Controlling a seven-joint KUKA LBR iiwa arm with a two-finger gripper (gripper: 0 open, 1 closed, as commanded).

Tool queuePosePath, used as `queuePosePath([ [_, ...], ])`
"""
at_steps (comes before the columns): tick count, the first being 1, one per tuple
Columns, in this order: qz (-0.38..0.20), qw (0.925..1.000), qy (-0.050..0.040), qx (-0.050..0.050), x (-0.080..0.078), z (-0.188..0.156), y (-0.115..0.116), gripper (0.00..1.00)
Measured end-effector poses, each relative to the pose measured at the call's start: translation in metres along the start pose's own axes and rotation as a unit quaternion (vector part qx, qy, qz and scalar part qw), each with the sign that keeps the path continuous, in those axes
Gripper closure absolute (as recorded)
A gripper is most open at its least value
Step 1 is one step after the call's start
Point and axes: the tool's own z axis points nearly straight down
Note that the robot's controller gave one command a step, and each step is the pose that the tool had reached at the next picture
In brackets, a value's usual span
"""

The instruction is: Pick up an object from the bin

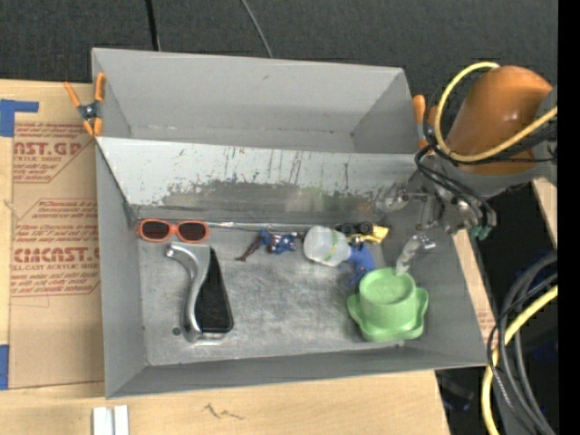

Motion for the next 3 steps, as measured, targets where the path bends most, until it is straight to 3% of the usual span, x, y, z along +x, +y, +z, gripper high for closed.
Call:
queuePosePath([
  [1,-0.142,0.9899,0.002,-0.006,0.0005,0.0381,0.0115,0.0],
  [2,-0.133,0.9911,0.0011,-0.004,0.0005,0.0363,0.01,0.0],
  [3,-0.236,0.9718,-0.0026,0.004,-0.0067,0.0391,0.0063,0.0],
])
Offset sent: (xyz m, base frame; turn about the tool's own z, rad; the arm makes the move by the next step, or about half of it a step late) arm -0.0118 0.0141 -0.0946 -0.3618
